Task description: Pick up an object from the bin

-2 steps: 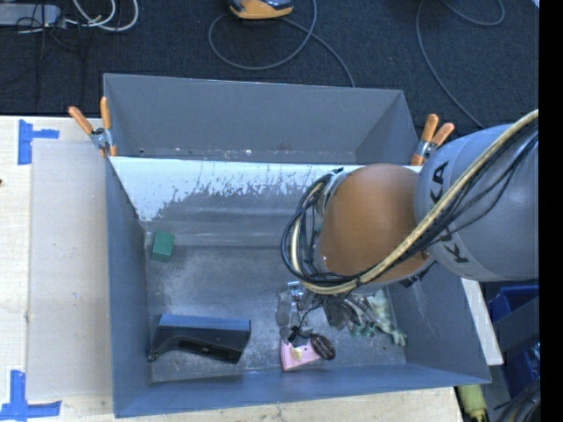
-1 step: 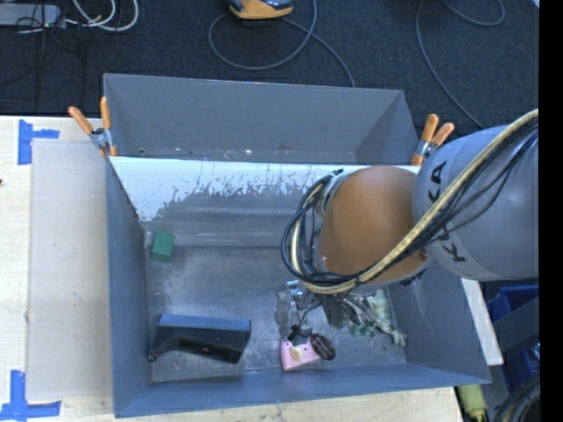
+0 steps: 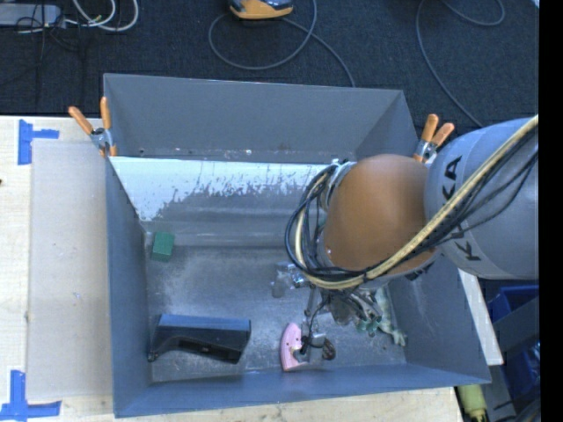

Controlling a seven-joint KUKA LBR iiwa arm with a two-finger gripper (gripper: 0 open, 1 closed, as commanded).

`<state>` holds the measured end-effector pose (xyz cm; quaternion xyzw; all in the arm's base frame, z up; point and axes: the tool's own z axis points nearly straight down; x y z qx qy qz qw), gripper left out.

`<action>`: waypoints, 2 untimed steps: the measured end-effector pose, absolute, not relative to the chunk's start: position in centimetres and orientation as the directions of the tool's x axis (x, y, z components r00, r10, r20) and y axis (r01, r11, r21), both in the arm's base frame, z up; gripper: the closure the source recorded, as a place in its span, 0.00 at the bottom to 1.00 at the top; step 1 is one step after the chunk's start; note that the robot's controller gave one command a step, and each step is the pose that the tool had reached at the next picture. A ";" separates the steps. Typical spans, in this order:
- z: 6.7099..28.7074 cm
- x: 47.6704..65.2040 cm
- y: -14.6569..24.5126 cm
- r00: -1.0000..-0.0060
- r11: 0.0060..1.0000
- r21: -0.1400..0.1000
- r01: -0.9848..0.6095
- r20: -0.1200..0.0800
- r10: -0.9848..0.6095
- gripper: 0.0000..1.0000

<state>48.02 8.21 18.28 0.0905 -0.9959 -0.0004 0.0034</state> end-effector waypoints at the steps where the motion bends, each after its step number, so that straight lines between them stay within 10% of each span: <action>1: 19.7 48.0 8.4 -0.984 0.984 0.001 -0.179 0.005 -0.179 0.00; 2: 18.4 47.9 8.7 -0.962 0.962 0.001 -0.274 0.005 -0.274 0.00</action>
Offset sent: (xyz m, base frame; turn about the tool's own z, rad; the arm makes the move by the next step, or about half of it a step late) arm -0.0030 0.0081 -0.0152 -0.2106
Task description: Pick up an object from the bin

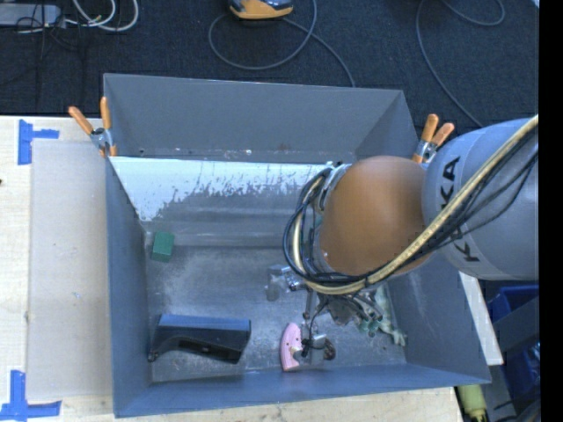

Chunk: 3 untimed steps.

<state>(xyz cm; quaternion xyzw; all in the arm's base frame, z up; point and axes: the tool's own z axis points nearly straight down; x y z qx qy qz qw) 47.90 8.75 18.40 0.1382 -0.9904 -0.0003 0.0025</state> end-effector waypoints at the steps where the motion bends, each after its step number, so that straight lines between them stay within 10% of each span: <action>1: 16.9 47.8 6.5 -0.954 0.954 0.003 -0.300 0.007 -0.300 0.00; 2: 16.3 47.6 5.4 -0.957 0.957 0.002 -0.289 0.007 -0.289 0.00; 3: 15.6 47.4 4.9 -0.795 0.795 0.006 -0.606 0.006 -0.606 0.00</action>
Offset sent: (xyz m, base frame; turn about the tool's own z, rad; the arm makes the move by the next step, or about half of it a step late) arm -0.0056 -0.0388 -0.0242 -0.1996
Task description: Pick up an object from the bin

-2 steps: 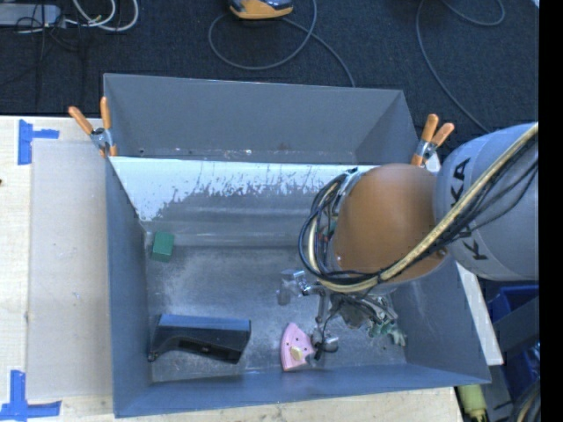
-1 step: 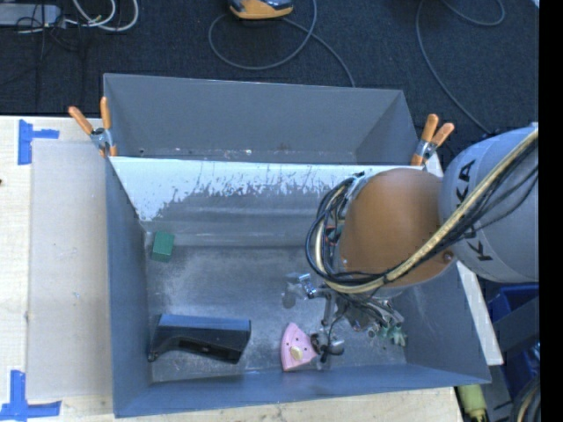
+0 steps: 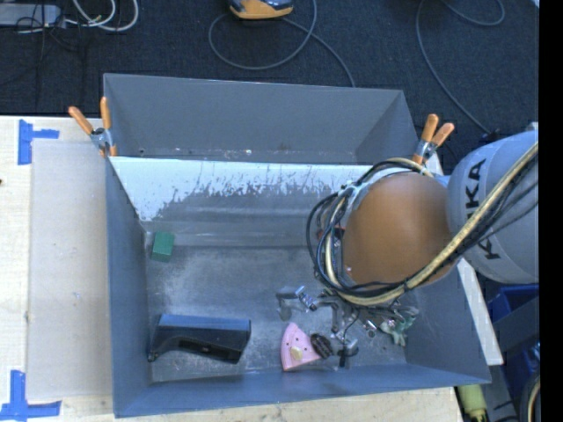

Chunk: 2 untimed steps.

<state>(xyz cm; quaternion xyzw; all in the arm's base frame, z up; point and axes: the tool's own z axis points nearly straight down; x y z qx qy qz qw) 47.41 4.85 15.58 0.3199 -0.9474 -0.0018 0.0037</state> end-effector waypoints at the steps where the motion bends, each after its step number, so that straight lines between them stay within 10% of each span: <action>1: 14.0 47.2 3.5 -0.908 0.908 0.005 -0.419 0.009 -0.419 0.00; 2: 13.6 47.2 3.9 -0.964 0.964 0.004 -0.266 0.011 -0.266 0.00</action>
Offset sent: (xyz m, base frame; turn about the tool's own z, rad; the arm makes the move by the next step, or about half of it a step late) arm -0.0014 0.0050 -0.0203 -0.1963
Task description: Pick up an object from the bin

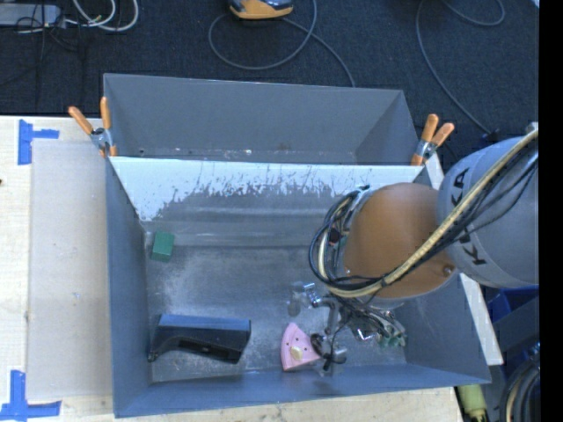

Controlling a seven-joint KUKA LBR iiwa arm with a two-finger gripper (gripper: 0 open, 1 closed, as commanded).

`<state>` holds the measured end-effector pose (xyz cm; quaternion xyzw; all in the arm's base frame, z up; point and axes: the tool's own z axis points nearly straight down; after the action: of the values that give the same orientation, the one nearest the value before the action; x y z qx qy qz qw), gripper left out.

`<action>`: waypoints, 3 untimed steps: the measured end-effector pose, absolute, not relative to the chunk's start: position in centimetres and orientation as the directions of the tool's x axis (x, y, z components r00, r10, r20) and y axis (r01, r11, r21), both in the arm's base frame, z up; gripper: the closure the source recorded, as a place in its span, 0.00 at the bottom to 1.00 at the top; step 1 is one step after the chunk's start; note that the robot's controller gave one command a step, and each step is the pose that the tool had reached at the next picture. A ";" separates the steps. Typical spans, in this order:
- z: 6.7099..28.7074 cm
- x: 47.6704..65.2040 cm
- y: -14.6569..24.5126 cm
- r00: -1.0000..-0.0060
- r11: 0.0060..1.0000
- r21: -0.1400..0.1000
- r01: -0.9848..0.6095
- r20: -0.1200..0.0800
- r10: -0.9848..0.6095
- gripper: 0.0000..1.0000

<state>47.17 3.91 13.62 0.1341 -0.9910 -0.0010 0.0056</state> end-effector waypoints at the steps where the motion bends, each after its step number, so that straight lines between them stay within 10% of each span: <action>1: 11.7 47.8 4.9 -0.850 0.851 0.006 -0.526 0.009 -0.526 0.00; 2: 9.6 48.5 4.7 -0.765 0.765 0.009 -0.644 0.008 -0.644 0.00; 3: 8.0 49.0 4.7 -0.725 0.725 0.008 -0.688 0.007 -0.689 1.00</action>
Offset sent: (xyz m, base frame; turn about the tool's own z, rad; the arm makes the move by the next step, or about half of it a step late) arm 0.0214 0.0046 -0.0614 -0.2628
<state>49.04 4.66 8.01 0.3707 -0.9288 -0.0025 0.0047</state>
